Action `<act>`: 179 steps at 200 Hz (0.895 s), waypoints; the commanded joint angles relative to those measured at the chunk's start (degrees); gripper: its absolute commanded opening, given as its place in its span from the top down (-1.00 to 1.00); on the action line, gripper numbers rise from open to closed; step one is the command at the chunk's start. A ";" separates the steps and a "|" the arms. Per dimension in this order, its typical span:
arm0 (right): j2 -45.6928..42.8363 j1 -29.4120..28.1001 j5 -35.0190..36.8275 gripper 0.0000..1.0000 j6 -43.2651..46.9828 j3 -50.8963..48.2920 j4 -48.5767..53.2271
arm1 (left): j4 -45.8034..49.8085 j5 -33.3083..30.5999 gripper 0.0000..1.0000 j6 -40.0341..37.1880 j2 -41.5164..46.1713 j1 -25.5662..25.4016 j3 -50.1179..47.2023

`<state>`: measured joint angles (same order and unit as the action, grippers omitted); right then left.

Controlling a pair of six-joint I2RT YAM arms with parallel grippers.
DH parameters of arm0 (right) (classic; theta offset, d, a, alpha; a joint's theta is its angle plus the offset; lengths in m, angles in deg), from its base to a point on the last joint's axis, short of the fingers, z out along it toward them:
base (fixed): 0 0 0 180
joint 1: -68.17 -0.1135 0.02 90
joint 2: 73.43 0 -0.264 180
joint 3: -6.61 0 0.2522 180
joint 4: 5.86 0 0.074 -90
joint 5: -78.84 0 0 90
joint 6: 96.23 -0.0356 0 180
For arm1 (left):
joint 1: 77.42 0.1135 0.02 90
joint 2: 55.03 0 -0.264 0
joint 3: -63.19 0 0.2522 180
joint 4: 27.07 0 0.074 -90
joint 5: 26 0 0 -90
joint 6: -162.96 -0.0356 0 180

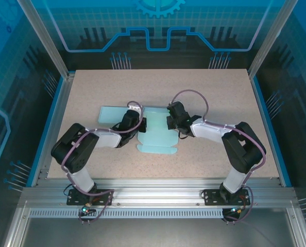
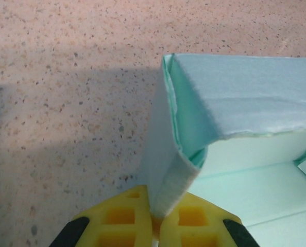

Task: Fold the paper box

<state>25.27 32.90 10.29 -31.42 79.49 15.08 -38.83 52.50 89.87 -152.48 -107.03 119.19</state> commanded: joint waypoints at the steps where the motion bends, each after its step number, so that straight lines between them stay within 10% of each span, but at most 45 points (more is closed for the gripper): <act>1: -0.52 -1.43 -1.10 1.00 -0.94 4.78 14.13 | 14.12 4.02 0.90 7.16 7.26 -0.19 5.02; 79: 2.26 -5.20 0.27 1.00 -0.56 16.72 48.36 | 38.51 12.19 0.93 31.37 14.72 -5.45 5.69; 179: 14.43 -7.09 9.56 0.87 0.44 22.35 52.70 | 49.78 9.08 1.00 43.03 14.03 -7.13 9.51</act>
<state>34.56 25.69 11.63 -33.06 100.99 59.51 6.98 63.80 127.55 -138.21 -114.83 125.11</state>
